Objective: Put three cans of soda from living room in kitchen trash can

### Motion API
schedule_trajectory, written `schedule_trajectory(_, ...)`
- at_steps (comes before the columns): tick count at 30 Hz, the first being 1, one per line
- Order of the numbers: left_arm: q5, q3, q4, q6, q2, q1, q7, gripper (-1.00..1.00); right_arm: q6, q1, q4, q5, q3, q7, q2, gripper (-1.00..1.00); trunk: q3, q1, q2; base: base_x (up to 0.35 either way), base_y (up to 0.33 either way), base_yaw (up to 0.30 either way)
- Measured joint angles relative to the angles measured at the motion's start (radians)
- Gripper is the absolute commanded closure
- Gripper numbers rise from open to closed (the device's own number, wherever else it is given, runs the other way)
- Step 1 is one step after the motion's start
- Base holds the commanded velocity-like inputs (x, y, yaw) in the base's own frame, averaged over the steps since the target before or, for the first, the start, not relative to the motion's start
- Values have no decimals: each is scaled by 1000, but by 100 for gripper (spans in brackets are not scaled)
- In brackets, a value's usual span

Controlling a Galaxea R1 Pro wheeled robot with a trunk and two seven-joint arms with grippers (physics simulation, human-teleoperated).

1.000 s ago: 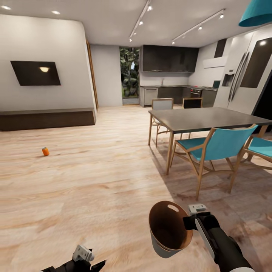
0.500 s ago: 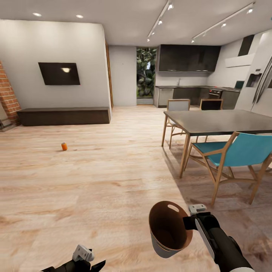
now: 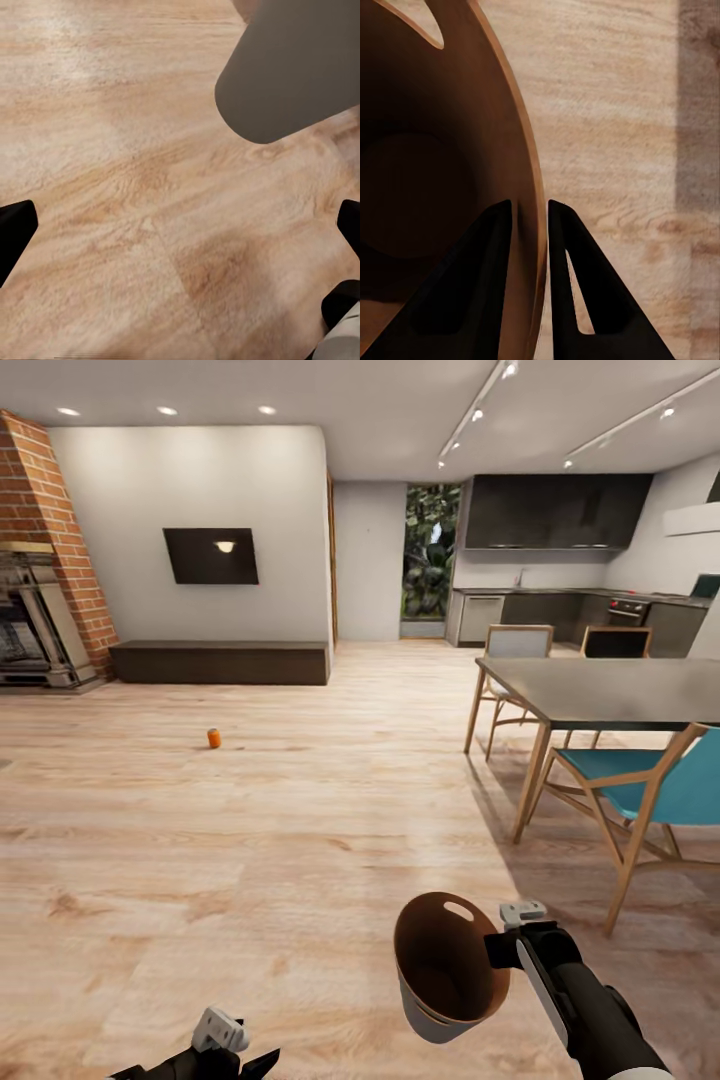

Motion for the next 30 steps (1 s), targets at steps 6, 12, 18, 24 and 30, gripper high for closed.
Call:
schedule_trajectory(6, 0, 0, 0, 0, 0, 0, 0, -100, 0, 0, 0, 0, 0, 0, 0, 100, 0, 0, 0, 0, 0, 257)
schedule_trajectory(12, 0, 0, 0, 0, 0, 0, 0, -100, 0, 0, 0, 0, 0, 0, 0, 100, 0, 0, 0, 0, 0, 257)
schedule_trajectory(18, 0, 0, 0, 0, 0, 0, 0, -100, 0, 0, 0, 0, 0, 0, 0, 100, 0, 0, 0, 0, 0, 258)
schedule_trajectory(24, 0, 0, 0, 0, 0, 0, 0, -100, 0, 0, 0, 0, 0, 0, 0, 100, 0, 0, 0, 0, 0, 258)
schedule_trajectory(30, 0, 0, 0, 0, 0, 0, 0, -100, 0, 0, 0, 0, 0, 0, 0, 100, 0, 0, 0, 1, 0, 257)
